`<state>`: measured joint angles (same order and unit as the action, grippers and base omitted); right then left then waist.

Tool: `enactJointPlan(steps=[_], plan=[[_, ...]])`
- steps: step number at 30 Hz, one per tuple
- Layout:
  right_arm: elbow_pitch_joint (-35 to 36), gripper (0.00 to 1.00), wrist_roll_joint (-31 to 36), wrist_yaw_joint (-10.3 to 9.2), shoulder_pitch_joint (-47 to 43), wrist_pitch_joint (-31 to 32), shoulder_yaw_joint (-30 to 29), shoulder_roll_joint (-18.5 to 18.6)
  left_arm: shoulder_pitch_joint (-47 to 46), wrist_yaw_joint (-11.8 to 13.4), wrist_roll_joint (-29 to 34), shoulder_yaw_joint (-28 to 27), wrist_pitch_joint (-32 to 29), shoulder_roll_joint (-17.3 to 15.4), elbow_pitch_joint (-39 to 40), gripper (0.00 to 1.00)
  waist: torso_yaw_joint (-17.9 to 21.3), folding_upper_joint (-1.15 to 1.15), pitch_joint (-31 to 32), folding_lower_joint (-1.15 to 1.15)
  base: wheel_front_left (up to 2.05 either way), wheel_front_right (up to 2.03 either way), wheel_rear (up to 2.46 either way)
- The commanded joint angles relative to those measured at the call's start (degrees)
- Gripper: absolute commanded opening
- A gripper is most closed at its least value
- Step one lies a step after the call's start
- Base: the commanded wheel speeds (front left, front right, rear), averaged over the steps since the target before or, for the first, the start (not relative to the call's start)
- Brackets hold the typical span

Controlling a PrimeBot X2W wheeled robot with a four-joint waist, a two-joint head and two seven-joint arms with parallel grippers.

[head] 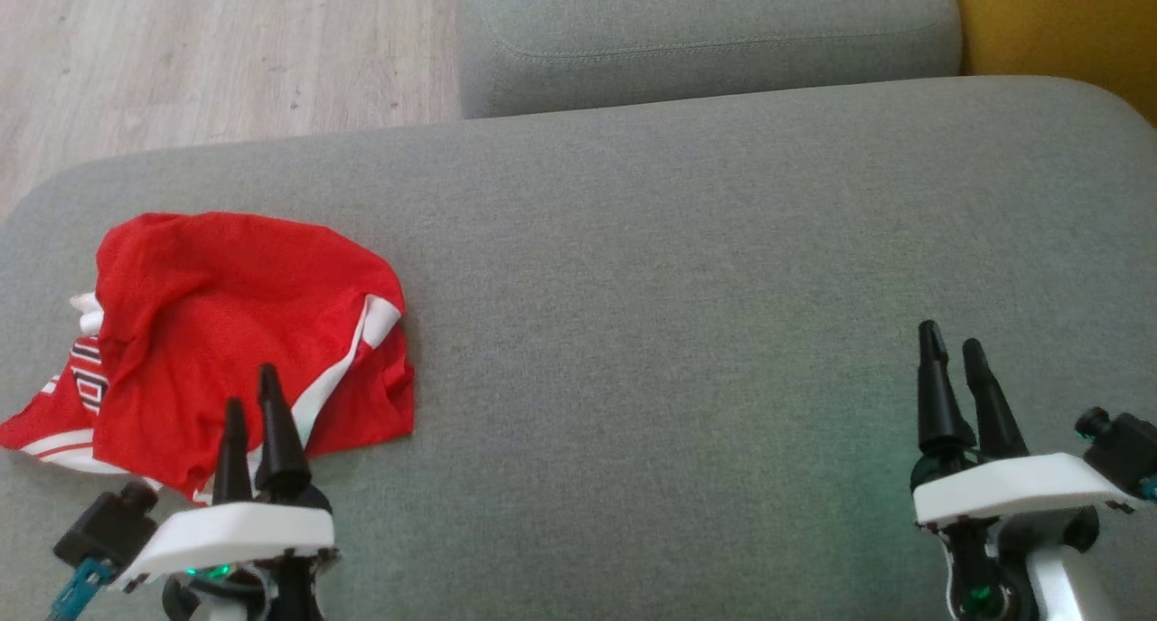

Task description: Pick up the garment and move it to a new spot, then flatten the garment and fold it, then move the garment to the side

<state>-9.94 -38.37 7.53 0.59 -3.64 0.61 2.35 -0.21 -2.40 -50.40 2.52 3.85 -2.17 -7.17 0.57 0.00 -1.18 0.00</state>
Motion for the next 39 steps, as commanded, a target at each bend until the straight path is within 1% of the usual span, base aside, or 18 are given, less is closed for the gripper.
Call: enactJointPlan(steps=[1,11,23,34,39], plan=[[2.42,1.00,1.26,-0.02,2.96,-0.67,0.94,0.34,-1.92,0.29,0.99,-0.50,0.51,-0.48,2.42,1.00,-0.01,0.00,-0.01,0.00,0.00,0.00,0.00],[3.00,1.00,9.57,-0.02,2.99,-2.36,1.96,0.37,-1.89,1.25,10.28,2.20,2.19,-0.52,2.70,1.00,0.11,0.00,-0.09,0.00,0.00,0.00,0.00],[4.00,1.00,19.51,-0.03,3.08,-4.39,3.18,0.41,-1.99,3.11,20.24,4.60,4.21,-0.87,3.68,1.00,0.26,0.00,-0.33,0.00,0.00,0.00,0.00],[5.04,1.00,28.03,-0.03,2.94,-6.24,4.26,0.44,-2.35,6.25,29.03,7.71,6.06,-2.27,3.33,1.00,0.15,0.00,-0.71,0.00,0.00,0.00,0.00],[5.83,1.00,30.56,-0.03,3.05,-6.92,4.88,0.45,-2.64,7.43,32.10,8.99,6.73,-2.81,3.42,1.00,0.10,0.00,-0.87,0.00,0.00,0.00,0.00]])
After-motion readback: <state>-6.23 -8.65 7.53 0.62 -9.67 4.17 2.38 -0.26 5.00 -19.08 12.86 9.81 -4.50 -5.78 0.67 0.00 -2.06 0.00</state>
